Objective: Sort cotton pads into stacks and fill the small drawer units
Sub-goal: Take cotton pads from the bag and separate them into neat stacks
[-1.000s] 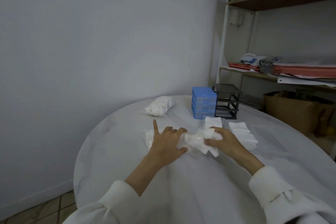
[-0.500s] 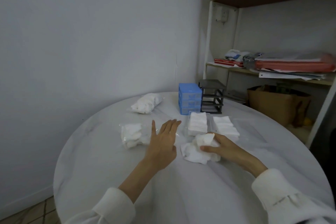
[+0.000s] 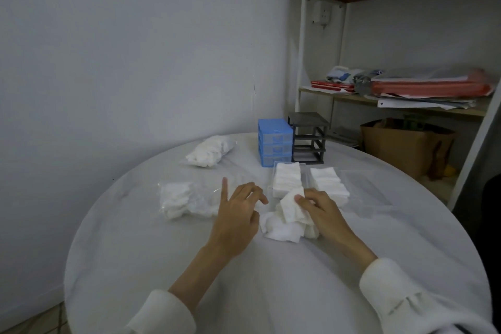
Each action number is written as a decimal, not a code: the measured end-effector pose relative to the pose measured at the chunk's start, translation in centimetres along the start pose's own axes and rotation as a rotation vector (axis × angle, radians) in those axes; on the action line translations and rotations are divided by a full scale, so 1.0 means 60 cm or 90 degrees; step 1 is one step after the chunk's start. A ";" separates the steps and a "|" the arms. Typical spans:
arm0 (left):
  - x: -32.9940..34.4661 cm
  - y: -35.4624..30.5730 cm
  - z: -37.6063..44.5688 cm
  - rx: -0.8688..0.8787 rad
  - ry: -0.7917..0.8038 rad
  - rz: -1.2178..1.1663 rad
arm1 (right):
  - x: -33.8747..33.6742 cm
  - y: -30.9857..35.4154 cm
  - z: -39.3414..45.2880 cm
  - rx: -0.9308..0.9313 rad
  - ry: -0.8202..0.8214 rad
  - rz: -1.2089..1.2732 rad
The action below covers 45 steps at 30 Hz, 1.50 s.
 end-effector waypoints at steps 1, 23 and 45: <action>0.002 -0.005 0.003 -0.008 0.008 -0.056 | -0.004 0.002 0.002 -0.008 -0.015 -0.001; 0.041 -0.032 0.016 -0.354 0.109 -0.674 | 0.006 0.033 0.015 -0.069 -0.007 0.242; 0.015 -0.006 0.021 -0.403 -0.048 -0.719 | -0.035 0.024 0.011 -0.101 0.050 -0.135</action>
Point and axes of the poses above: each hand's wrist, its own z-axis towards the middle knuckle, its own x-axis out of the palm, y = z × x, the point moved 4 cm from there along z, towards the middle knuckle, and after that the axes turned 9 degrees about -x, right-handed, at the moved point
